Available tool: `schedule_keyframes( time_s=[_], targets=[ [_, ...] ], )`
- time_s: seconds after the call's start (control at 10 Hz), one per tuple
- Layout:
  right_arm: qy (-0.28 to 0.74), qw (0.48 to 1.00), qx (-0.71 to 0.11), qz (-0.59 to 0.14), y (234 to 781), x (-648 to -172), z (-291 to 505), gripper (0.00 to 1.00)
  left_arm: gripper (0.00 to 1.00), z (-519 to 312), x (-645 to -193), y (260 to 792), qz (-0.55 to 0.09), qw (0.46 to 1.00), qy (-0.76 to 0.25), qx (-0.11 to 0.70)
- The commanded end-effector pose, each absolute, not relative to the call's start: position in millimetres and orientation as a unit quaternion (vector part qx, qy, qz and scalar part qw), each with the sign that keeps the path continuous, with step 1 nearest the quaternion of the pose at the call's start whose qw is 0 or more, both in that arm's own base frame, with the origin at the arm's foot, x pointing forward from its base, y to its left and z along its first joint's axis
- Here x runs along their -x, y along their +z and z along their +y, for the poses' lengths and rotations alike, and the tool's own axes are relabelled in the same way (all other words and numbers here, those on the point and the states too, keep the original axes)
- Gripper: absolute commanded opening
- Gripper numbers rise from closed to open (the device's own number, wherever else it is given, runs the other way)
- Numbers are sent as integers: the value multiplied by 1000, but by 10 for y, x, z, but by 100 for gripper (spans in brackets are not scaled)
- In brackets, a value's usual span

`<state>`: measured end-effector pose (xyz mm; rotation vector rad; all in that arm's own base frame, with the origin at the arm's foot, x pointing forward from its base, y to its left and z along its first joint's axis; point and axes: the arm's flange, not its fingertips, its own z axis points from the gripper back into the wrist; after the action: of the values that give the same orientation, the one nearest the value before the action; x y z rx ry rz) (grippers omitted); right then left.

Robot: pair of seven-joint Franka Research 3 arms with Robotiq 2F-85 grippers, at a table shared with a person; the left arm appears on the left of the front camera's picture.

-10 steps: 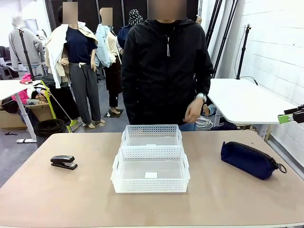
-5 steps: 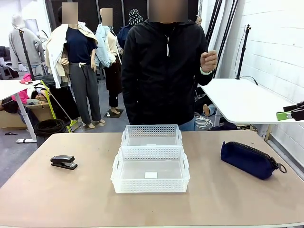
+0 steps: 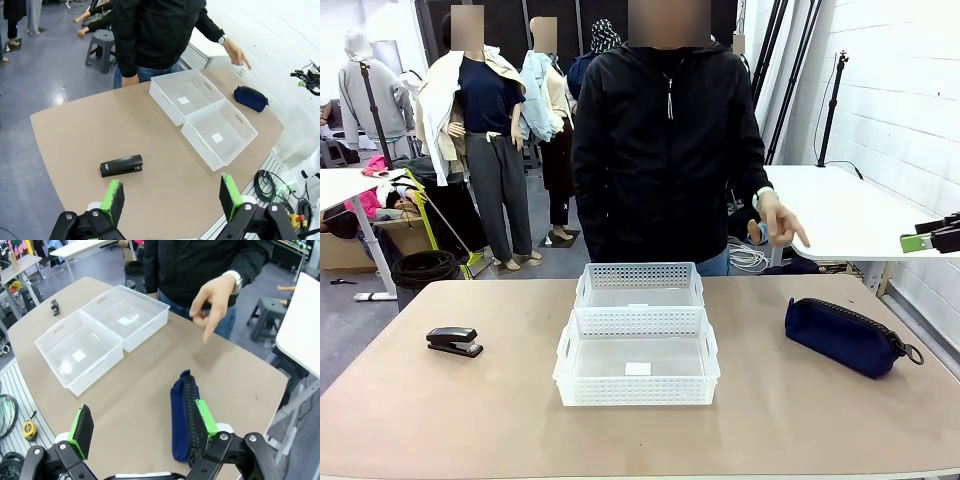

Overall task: Distribute items into two baskets.
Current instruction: Pick up the Pencil pouch that the person points to.

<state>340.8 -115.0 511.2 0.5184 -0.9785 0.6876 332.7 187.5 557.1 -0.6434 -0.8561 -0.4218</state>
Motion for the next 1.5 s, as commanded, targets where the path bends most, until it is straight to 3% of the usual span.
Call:
schedule_keyframes(
  time_s=[0.0, 1.1, 1.4],
  targets=[
    [323, 790, -243, -462, 5099, -3427, -1151, 100, 100, 1880, -3325, 5579, -409, 835, -201, 308],
    [323, 790, -243, -462, 5099, -3427, -1151, 100, 100, 1880, -3325, 5579, -409, 835, -201, 308],
    [337, 813, -197, -432, 5259, -3621, -1152, 100, 100, 1880, -3325, 5579, -409, 835, -201, 308]
  ],
)
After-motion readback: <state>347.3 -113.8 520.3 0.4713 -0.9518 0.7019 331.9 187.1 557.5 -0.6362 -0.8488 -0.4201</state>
